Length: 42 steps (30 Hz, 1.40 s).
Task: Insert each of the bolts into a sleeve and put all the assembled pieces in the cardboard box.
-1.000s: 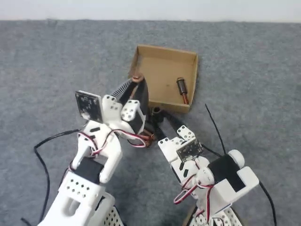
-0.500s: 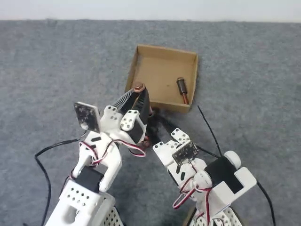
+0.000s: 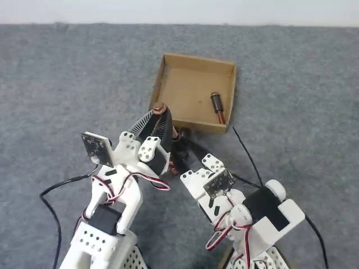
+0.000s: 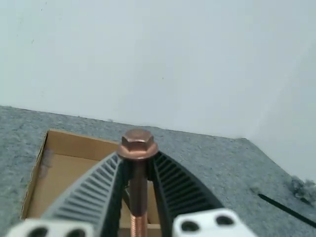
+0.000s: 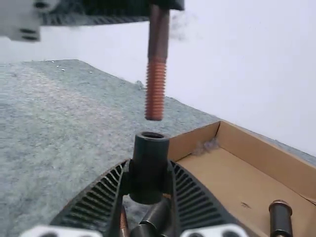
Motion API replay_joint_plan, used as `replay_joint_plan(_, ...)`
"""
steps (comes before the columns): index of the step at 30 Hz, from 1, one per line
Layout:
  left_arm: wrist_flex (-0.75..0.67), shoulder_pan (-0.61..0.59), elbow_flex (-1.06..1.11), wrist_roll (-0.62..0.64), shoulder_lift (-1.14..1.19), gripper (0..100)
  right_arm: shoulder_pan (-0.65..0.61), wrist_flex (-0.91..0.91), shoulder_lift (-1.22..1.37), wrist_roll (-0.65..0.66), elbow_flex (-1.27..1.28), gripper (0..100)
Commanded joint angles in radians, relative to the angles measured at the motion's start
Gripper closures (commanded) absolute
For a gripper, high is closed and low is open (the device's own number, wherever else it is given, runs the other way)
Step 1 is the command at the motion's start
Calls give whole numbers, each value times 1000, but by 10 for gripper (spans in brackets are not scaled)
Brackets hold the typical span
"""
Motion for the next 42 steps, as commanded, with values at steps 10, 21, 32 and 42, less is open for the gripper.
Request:
replay_joint_plan(10,-2,2,25,15,-34,989,-10,2,-4,-18,21,991)
replay_joint_plan(21,-2,2,45,15,-32,989,-8,-1,-5,-18,21,991)
replay_joint_plan(32,0,71,85,-101,-35,989,-5,1,-5,-17,21,991)
replay_joint_plan(42,-2,71,131,-104,-40,988,-4,2,-5,-17,21,991)
